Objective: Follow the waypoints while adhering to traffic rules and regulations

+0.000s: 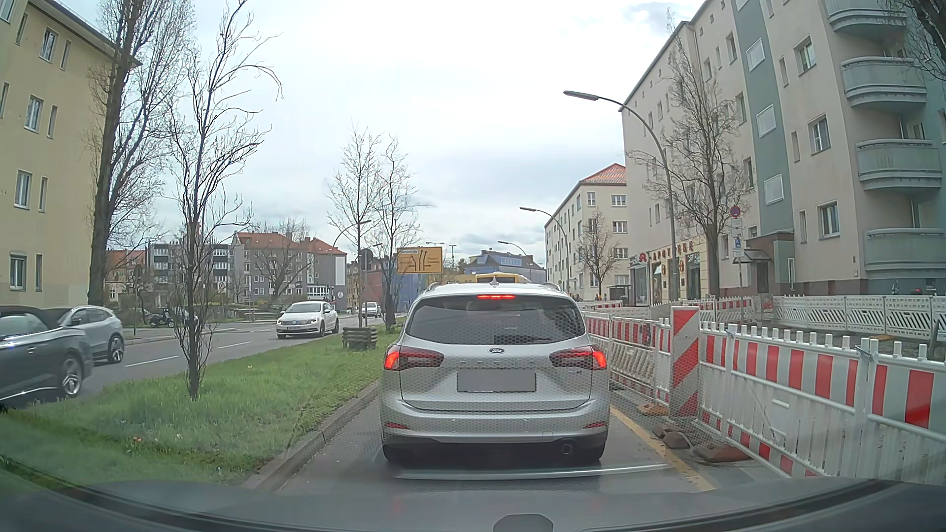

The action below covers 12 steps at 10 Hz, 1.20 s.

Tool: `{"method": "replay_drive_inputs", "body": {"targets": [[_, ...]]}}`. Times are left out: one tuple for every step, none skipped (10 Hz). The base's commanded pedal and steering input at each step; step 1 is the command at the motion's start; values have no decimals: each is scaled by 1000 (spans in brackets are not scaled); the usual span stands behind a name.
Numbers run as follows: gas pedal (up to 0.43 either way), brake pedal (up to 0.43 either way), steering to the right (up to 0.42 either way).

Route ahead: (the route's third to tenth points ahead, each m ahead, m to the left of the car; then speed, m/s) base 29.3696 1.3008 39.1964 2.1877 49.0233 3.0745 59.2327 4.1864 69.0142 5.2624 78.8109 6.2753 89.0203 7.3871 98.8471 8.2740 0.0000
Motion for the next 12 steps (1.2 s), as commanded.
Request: {"method": "replay_drive_inputs", "body": {"targets": [[0, 384, 0], [0, 384, 0], [0, 384, 0], [0, 384, 0], [0, 384, 0], [0, 384, 0], [0, 384, 0], [0, 384, 0], [0, 384, 0], [0, 384, 0], [0, 384, 0], [0, 384, 0]]}}
